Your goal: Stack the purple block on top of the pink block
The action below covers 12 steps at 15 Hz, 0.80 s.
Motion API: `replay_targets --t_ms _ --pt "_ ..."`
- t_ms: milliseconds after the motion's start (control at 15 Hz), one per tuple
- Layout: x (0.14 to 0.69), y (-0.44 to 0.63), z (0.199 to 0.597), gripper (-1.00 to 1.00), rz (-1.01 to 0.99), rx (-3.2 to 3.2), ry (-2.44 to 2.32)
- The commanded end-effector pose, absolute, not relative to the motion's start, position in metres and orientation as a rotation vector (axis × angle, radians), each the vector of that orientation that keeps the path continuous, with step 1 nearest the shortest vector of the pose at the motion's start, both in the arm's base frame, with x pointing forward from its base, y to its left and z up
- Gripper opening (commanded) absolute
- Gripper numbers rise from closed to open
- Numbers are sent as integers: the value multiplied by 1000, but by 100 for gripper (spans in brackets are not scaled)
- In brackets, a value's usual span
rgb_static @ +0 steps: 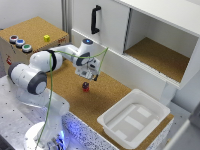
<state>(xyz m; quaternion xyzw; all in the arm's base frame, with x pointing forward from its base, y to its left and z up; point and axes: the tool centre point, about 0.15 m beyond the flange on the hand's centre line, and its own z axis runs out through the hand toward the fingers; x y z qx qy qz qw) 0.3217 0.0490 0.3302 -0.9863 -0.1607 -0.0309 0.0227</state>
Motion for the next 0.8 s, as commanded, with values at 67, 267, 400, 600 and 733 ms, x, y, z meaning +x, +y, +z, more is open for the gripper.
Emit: replay_targets --t_ms 67,267,400,600,733 --pt "296 96 310 100 -70 -3033 -478" --pt "292 109 305 100 -79 -3030 -474" --pt "292 109 305 100 -79 -3030 -474" --pt "292 109 305 100 -79 -3030 -474" --pt "292 109 305 100 -79 -3030 -474"
